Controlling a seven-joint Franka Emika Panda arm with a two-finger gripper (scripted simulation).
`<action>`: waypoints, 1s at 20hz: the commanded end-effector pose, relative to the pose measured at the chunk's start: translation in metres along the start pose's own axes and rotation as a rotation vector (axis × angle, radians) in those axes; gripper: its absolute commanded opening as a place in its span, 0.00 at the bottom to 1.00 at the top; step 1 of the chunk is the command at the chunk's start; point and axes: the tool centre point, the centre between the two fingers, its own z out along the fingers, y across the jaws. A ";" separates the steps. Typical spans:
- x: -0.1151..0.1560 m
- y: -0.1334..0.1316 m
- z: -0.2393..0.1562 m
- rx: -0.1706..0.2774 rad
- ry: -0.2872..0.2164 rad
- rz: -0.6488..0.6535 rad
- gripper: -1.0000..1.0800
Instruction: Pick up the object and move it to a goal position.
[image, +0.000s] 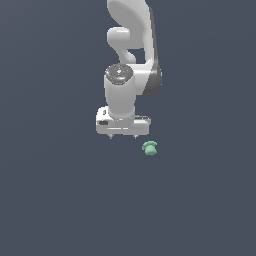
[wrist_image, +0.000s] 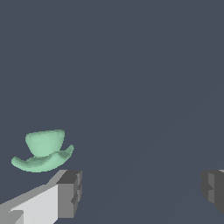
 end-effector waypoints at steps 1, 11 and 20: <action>0.000 0.000 0.000 0.000 0.000 0.000 0.96; -0.008 0.004 0.012 0.026 -0.034 0.065 0.96; -0.008 0.002 0.012 0.025 -0.033 0.079 0.96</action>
